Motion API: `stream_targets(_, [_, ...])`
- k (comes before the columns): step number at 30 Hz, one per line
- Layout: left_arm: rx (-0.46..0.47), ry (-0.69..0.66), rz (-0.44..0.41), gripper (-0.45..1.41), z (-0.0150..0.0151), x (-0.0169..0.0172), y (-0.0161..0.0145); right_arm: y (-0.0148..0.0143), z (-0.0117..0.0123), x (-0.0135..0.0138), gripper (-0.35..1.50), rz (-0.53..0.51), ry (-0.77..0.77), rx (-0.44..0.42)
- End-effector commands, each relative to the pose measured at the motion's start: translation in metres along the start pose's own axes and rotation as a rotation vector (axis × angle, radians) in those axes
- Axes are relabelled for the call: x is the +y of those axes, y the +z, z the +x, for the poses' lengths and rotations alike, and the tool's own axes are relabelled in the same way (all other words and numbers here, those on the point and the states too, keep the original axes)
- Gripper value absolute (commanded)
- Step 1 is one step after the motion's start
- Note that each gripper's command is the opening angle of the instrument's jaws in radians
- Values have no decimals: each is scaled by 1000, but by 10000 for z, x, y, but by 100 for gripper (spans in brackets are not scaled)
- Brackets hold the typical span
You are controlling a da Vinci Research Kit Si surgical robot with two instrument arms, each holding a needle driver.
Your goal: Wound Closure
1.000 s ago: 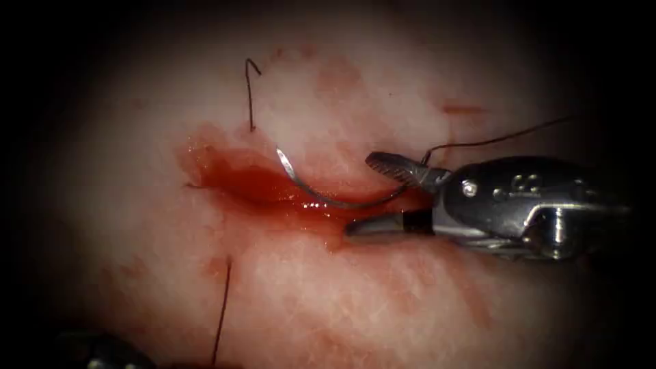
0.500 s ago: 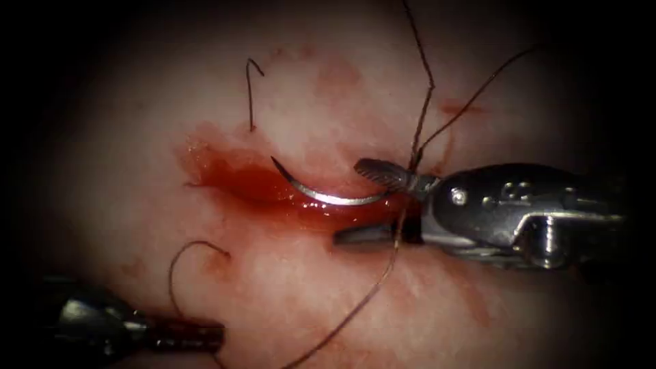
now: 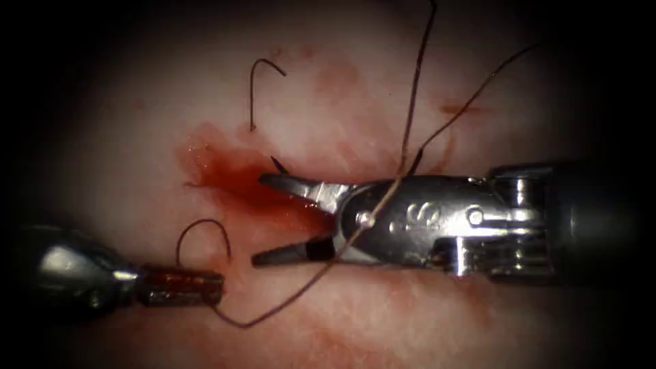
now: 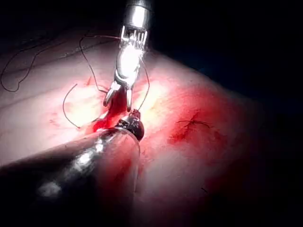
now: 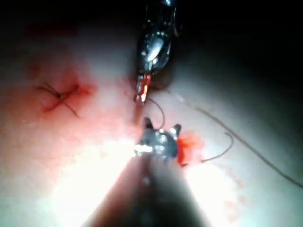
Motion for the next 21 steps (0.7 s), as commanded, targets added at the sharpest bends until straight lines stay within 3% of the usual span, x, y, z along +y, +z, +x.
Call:
stream_targets(1, [1,-1,-2,-45,-1,1,6,21,5,-4,68,11,-42,30])
stream_targets(12, [15,4,-11,-45,9,-2,6,57,19,-1,63,-49,-172,52])
stream_targets(13, [15,4,-11,-45,9,-2,5,59,19,-2,41,-52,-179,54])
stream_targets(14, [15,4,-11,-45,9,-2,5,61,19,-2,-35,-24,-180,71])
stream_targets(21, [16,5,-12,-45,8,-3,5,52,13,-5,-35,4,-200,84])
